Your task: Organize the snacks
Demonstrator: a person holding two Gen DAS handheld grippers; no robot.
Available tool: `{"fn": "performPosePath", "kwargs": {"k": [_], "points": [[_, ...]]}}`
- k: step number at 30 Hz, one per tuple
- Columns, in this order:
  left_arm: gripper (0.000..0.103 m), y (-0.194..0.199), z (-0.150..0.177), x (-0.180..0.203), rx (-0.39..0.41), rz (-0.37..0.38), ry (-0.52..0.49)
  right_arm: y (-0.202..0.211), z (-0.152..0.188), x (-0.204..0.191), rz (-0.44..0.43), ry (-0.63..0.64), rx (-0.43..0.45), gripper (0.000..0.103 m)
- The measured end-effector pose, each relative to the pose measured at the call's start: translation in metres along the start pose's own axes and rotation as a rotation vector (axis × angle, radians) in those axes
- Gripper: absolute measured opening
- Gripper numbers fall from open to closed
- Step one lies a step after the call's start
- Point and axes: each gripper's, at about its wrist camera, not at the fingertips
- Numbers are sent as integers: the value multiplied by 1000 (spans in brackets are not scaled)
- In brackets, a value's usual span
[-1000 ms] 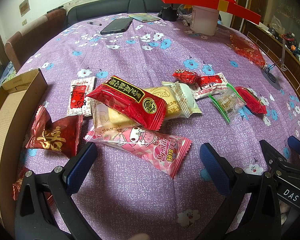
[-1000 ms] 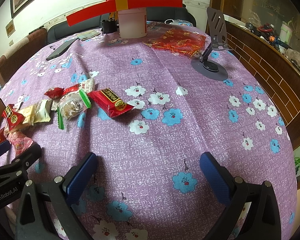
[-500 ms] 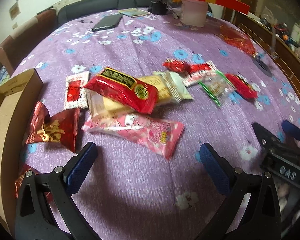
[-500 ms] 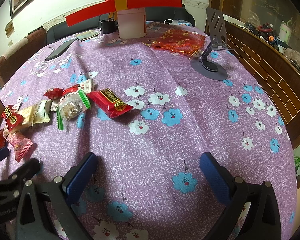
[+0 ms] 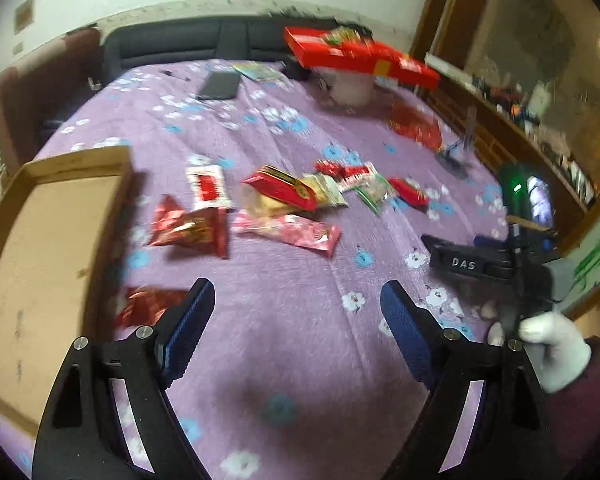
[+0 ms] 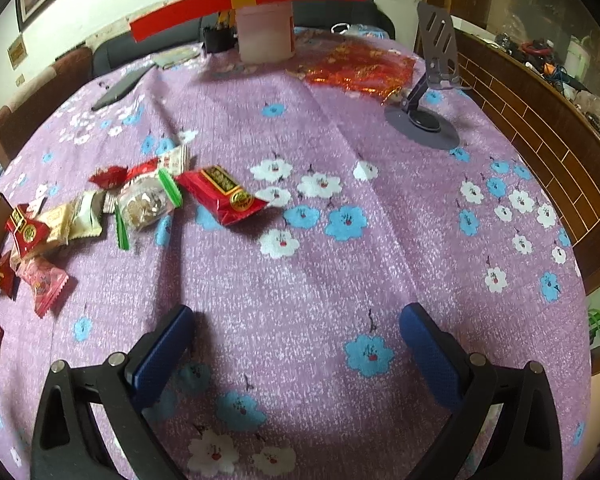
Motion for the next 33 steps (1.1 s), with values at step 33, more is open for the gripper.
{"fn": "performPosePath", "kwargs": {"k": [33], "points": [[86, 227, 15, -106, 536, -23, 160, 231, 26, -68, -295, 65, 533, 94]]}}
Point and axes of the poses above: each gripper's, at about its wrist camera, not at the fingertips, and y roughly against the way its jaws point, x to its right, z to its underside
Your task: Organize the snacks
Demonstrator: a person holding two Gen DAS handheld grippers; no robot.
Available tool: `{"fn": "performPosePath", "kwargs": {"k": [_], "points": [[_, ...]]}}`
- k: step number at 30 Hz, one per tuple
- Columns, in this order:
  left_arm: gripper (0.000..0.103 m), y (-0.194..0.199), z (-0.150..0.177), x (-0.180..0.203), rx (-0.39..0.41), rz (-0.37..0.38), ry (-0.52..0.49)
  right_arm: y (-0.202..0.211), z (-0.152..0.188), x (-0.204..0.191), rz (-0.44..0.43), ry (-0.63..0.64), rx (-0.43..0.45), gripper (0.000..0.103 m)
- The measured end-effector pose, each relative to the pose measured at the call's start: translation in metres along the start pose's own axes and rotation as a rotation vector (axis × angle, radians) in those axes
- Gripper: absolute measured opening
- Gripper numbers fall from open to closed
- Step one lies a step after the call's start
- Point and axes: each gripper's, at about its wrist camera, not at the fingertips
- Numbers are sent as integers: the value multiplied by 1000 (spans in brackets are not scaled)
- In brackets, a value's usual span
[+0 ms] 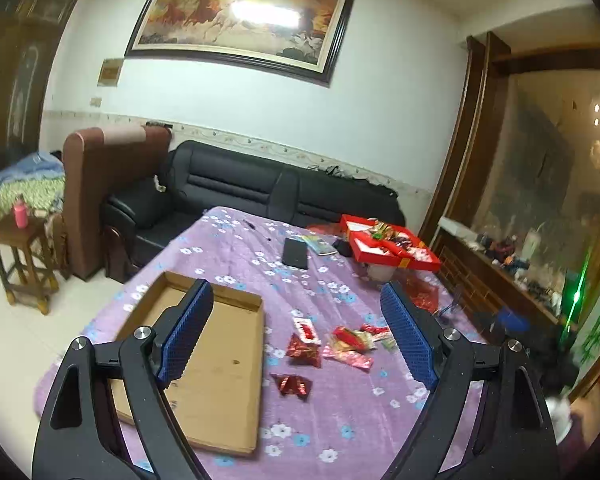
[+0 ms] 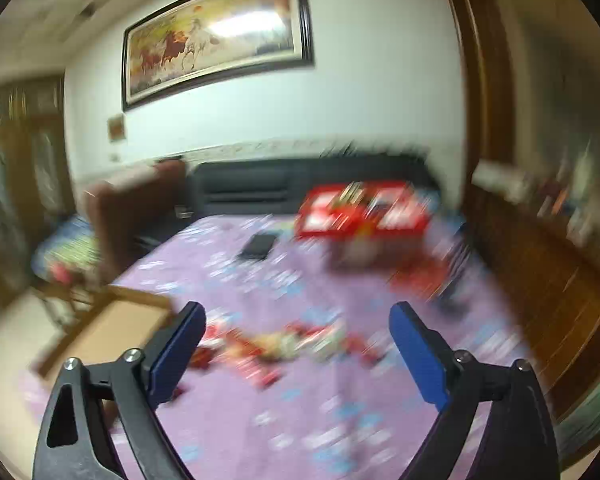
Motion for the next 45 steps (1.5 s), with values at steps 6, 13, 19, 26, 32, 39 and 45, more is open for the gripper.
{"fn": "performPosePath", "kwargs": {"k": [6, 13, 19, 26, 32, 39, 45], "points": [[86, -9, -2, 3, 13, 21, -23, 0, 53, 57, -284, -486, -56, 94], [86, -6, 2, 3, -22, 34, -51, 28, 35, 55, -116, -290, -81, 89], [86, 48, -39, -1, 112, -2, -103, 118, -42, 73, -64, -240, 101, 89], [86, 119, -150, -18, 259, -255, -215, 194, -179, 73, 122, -118, 154, 89], [86, 142, -240, -37, 270, -464, -220, 242, -293, 60, 346, -22, 183, 90], [86, 80, -202, -49, 151, -325, -191, 182, -254, 33, 307, 118, 93, 97], [86, -40, -86, -34, -109, -50, -139, 46, -100, 6, 224, 279, -66, 97]]}}
Point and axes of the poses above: each gripper's, at about its wrist camera, not at the fingertips, and y roughly against the way its jaws point, x to its right, z to its underside
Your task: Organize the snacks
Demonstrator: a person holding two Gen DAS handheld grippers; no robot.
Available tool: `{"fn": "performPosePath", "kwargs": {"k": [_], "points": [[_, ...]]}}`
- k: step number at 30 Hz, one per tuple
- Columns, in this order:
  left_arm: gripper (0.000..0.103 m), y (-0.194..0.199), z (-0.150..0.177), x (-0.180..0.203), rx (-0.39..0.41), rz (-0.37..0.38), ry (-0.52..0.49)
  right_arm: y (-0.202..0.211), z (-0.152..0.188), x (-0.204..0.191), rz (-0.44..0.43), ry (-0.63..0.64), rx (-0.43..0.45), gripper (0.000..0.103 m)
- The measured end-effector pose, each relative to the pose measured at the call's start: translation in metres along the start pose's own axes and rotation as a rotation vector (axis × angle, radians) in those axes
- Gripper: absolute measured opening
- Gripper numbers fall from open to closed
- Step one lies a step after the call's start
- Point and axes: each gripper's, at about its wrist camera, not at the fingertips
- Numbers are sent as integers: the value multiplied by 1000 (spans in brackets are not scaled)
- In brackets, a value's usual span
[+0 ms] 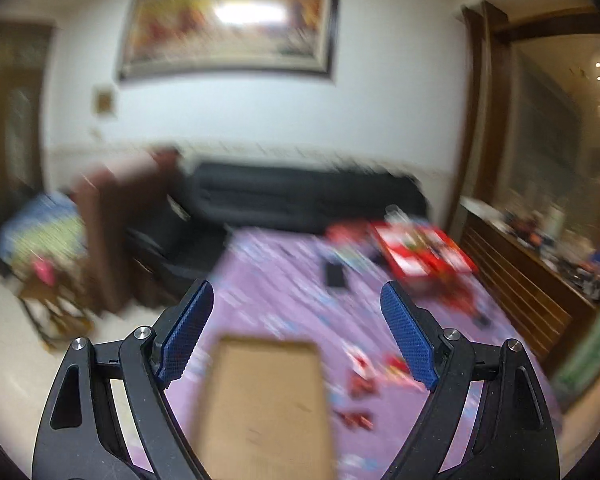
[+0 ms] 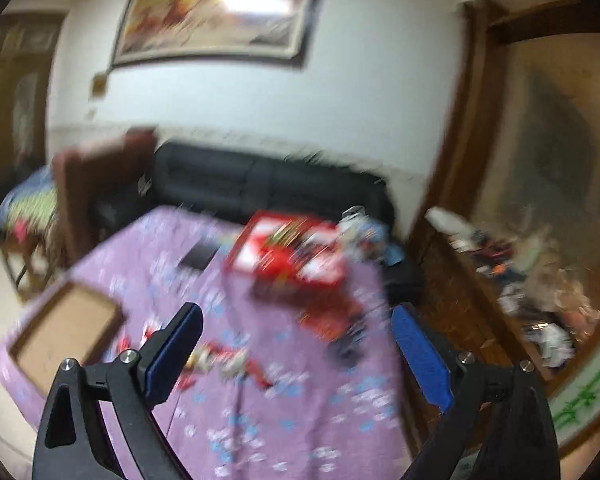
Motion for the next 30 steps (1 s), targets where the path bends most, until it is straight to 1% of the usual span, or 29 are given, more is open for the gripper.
{"fn": "performPosePath", "kwargs": {"k": [1, 2, 4, 5, 6, 7, 8, 9, 11, 14, 16, 18, 21, 23, 25, 26, 28, 30], "points": [[86, -18, 13, 6, -37, 30, 12, -20, 20, -15, -42, 5, -22, 97], [86, -45, 34, 12, -96, 74, 33, -42, 38, -30, -87, 3, -52, 97], [86, -81, 56, 22, -182, 117, 63, -84, 65, -56, -196, -22, -119, 96], [86, -98, 70, 26, -227, 139, 76, -109, 76, -67, -264, -51, -168, 94], [86, -112, 82, 29, -262, 148, 83, -131, 85, -77, -305, -78, -219, 87], [86, -120, 92, 37, -281, 147, 83, -151, 93, -85, -330, -95, -269, 79], [86, -128, 100, 39, -300, 146, 85, -171, 101, -96, -362, -105, -324, 76], [86, -135, 105, 39, -312, 151, 95, -185, 105, -105, -386, -110, -359, 73], [86, -138, 108, 37, -317, 159, 118, -203, 114, -120, -425, -116, -399, 73], [86, -131, 110, 18, -300, 138, 160, -214, 118, -150, -536, -78, -416, 73], [86, -123, 110, 7, -295, 122, 177, -211, 117, -172, -590, -46, -410, 73], [86, -123, 110, -1, -300, 107, 202, -215, 119, -197, -651, -19, -421, 73], [86, -122, 112, -7, -315, 95, 222, -220, 121, -231, -701, 15, -446, 73], [86, -126, 114, -5, -326, 93, 223, -224, 125, -251, -711, 52, -459, 73], [86, -129, 114, -1, -335, 91, 214, -231, 132, -264, -696, 88, -470, 66], [86, -130, 115, 0, -339, 91, 207, -232, 135, -265, -695, 87, -473, 64], [86, -135, 115, 8, -354, 92, 181, -230, 137, -254, -714, 39, -466, 54], [86, -143, 116, 18, -372, 99, 151, -228, 139, -240, -703, 0, -468, 55]]}}
Point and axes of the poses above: each gripper's, at about its wrist camera, not at the fingertips, and y roughly against the way its jaws point, x to its right, z to its underside
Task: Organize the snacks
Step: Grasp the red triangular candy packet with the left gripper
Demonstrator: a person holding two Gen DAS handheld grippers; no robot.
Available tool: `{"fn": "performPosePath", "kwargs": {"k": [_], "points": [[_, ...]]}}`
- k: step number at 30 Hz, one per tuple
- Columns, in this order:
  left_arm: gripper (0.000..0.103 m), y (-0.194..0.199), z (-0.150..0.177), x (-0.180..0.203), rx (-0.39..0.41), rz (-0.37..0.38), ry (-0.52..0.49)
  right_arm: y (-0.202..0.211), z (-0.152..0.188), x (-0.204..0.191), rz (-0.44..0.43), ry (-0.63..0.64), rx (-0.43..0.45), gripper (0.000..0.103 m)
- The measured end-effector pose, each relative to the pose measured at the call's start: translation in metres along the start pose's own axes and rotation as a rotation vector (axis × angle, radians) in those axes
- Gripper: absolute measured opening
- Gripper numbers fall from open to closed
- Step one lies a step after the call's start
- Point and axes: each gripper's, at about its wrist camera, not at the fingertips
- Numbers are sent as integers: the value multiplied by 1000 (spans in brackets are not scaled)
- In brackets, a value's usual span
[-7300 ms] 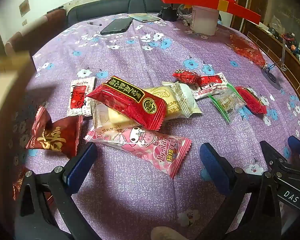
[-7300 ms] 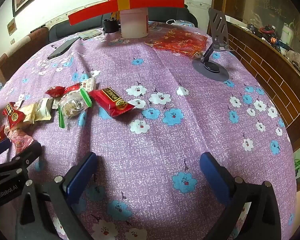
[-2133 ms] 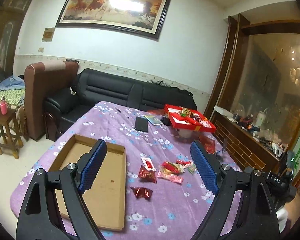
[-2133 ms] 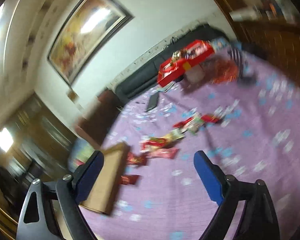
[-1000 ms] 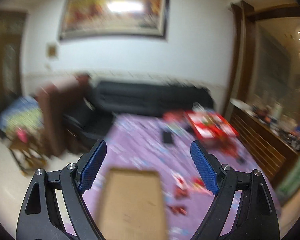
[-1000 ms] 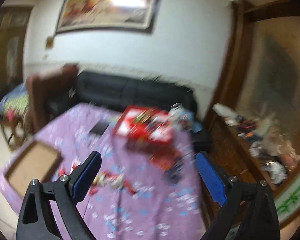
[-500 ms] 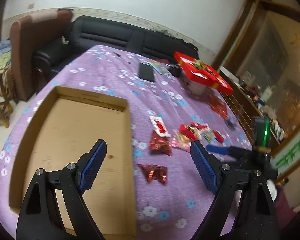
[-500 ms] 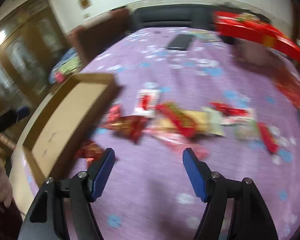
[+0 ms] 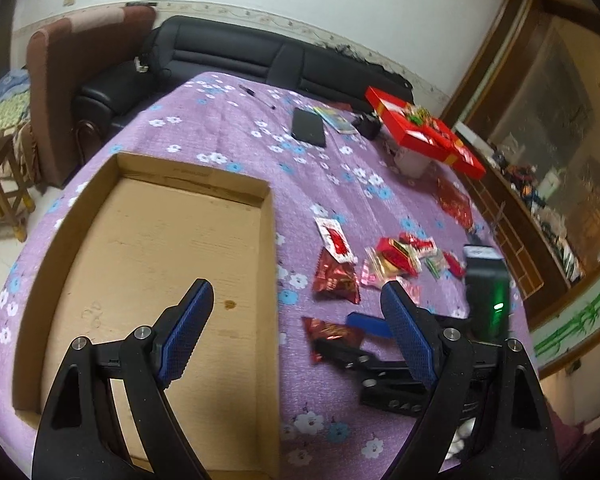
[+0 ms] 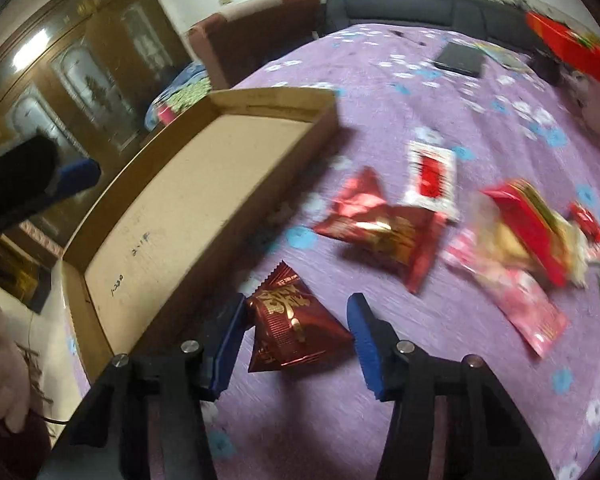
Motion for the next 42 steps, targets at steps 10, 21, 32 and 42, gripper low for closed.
{"fn": "performPosePath", "kwargs": {"k": [10, 21, 32, 42], "points": [[86, -69, -29, 50, -89, -16, -95, 51, 46, 73, 55, -145, 77, 56], [86, -160, -27, 51, -407, -25, -38, 59, 57, 125, -117, -305, 173, 54], [86, -92, -24, 69, -238, 57, -108, 60, 60, 118, -104, -275, 171, 64], [86, -130, 9, 94, -218, -205, -462, 56, 60, 101, -82, -192, 164, 67]]}}
Point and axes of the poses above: each gripper's, at about its wrist camera, not at the fingertips, and y roughly against the way its jaws point, x to its right, z to its underside
